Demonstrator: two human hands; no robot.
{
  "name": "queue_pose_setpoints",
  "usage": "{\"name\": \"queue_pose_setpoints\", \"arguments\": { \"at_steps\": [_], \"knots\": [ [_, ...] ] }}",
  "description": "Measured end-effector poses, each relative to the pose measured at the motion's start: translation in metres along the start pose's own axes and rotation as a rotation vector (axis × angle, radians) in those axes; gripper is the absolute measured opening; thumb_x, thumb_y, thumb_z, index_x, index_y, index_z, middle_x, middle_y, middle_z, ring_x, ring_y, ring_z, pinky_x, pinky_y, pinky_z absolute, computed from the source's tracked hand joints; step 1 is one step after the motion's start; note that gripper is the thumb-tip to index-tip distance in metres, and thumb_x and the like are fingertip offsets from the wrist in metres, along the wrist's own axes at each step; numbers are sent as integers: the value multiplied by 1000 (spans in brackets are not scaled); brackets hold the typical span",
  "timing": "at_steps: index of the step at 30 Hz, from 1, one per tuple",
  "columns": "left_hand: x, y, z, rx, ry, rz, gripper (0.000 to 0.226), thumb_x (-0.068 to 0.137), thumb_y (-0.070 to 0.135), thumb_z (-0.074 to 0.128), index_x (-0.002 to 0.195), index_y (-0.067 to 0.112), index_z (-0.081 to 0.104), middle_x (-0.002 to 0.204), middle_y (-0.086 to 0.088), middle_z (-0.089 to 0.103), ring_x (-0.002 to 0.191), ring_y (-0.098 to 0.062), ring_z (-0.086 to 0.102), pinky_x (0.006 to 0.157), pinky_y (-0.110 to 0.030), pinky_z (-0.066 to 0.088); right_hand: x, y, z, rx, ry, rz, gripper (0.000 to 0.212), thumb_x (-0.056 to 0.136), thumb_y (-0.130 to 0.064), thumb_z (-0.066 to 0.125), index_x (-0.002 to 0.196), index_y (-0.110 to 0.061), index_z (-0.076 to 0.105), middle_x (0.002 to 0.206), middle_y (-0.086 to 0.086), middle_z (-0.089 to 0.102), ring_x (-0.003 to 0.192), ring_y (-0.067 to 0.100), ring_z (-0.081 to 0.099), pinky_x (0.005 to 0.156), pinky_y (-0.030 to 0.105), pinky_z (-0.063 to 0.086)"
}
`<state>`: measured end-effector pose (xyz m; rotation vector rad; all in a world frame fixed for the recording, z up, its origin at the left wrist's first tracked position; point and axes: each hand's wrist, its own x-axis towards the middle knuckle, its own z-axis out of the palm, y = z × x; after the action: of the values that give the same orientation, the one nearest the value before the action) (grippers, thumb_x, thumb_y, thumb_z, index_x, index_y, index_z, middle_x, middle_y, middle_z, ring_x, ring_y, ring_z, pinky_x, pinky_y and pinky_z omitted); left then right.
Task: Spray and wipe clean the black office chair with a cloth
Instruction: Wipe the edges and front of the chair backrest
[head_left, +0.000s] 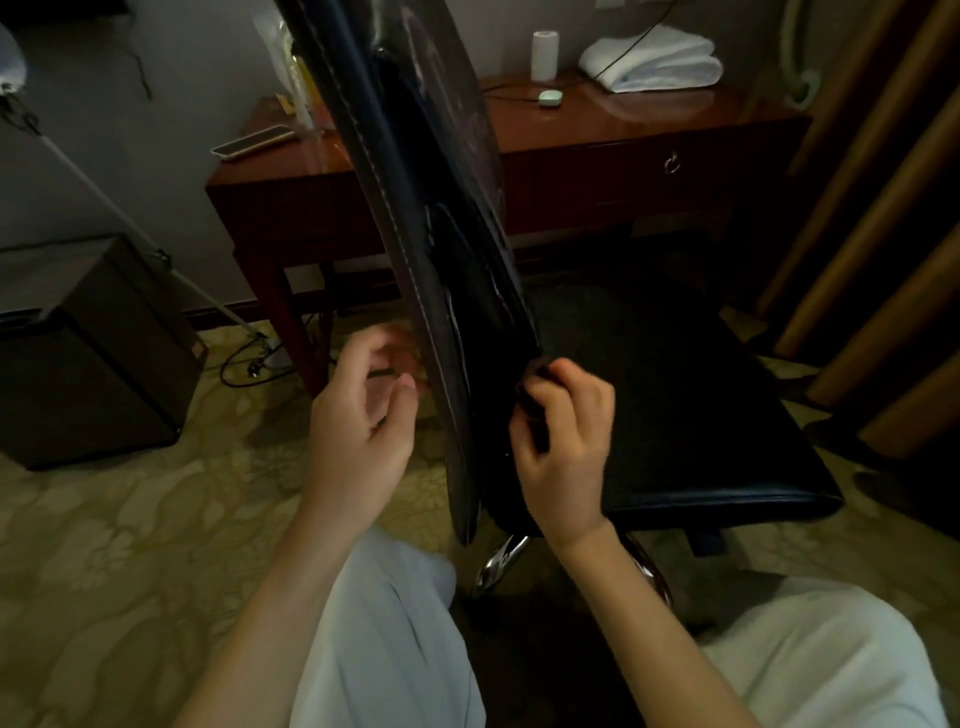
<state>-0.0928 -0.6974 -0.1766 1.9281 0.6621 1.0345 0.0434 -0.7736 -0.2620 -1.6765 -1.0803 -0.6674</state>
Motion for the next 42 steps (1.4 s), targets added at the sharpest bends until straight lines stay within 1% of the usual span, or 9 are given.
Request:
{"name": "queue_pose_setpoints", "arguments": {
  "at_steps": [3, 8, 13, 15, 19, 24, 28, 35, 42],
  "knots": [
    [0, 1, 0, 7, -19, -4, 34, 91, -3, 48, 118, 17, 51, 99, 10, 63, 90, -5, 64, 78, -12, 47, -44, 14, 18, -82, -86, 26, 23, 82, -12, 61, 103, -12, 51, 121, 9, 47, 111, 26, 44, 96, 27, 40],
    [2, 0, 0, 27, -32, 21, 34, 90, 0, 48, 121, 14, 51, 101, 8, 64, 86, -10, 65, 74, -19, 51, -111, 11, 47, -12, -279, 360, 34, 71, -1, 74, 101, -7, 59, 116, 6, 52, 108, 18, 46, 85, 34, 54],
    [0, 1, 1, 16, -30, -12, 42, 89, -7, 47, 124, 16, 49, 99, 10, 64, 87, -8, 65, 77, -13, 48, -106, 5, 43, 62, -380, 438, 31, 80, -3, 68, 110, -9, 62, 117, 6, 53, 110, 14, 44, 93, 34, 49],
    [-1, 0, 1, 25, -18, -14, 40, 90, -5, 48, 126, 13, 49, 100, 9, 64, 89, -7, 64, 77, -14, 49, -93, 8, 25, 87, -377, 426, 32, 81, -4, 67, 112, -9, 62, 115, 3, 51, 108, 14, 47, 89, 36, 52],
    [0, -2, 3, 20, 5, -4, 40, 90, -4, 48, 126, 12, 49, 103, 6, 63, 93, -9, 63, 83, -21, 51, -35, -5, -16, 217, -103, 427, 27, 82, -13, 61, 109, -11, 62, 114, -7, 46, 104, 12, 52, 84, 33, 53],
    [0, -2, 4, -7, 23, 16, 40, 90, -6, 47, 122, 18, 52, 100, 10, 65, 94, -8, 64, 80, -18, 50, 78, -53, -48, 430, 10, 113, 22, 86, -11, 62, 107, -5, 64, 114, 6, 51, 106, 23, 52, 88, 36, 48],
    [2, -6, 4, -1, 22, 18, 41, 88, -11, 46, 123, 10, 51, 98, 15, 64, 93, -6, 64, 79, -15, 49, 120, -77, -35, 333, -33, -69, 20, 87, -9, 61, 106, -3, 66, 115, 14, 56, 101, 28, 50, 87, 36, 43],
    [1, 1, 6, 0, 12, 65, 44, 86, 7, 46, 118, 37, 45, 105, 17, 62, 96, -4, 63, 78, -13, 48, 36, -47, 1, 163, -14, -34, 24, 84, -4, 61, 108, -4, 63, 118, 10, 53, 106, 29, 46, 92, 35, 42],
    [-3, -4, 4, -3, -7, 10, 42, 89, -6, 47, 124, 18, 49, 102, 13, 64, 95, -7, 63, 87, -18, 49, -35, -17, 8, 139, -216, 162, 28, 82, -9, 66, 109, -9, 61, 116, 1, 49, 107, 17, 45, 88, 30, 46]
  ]
}}
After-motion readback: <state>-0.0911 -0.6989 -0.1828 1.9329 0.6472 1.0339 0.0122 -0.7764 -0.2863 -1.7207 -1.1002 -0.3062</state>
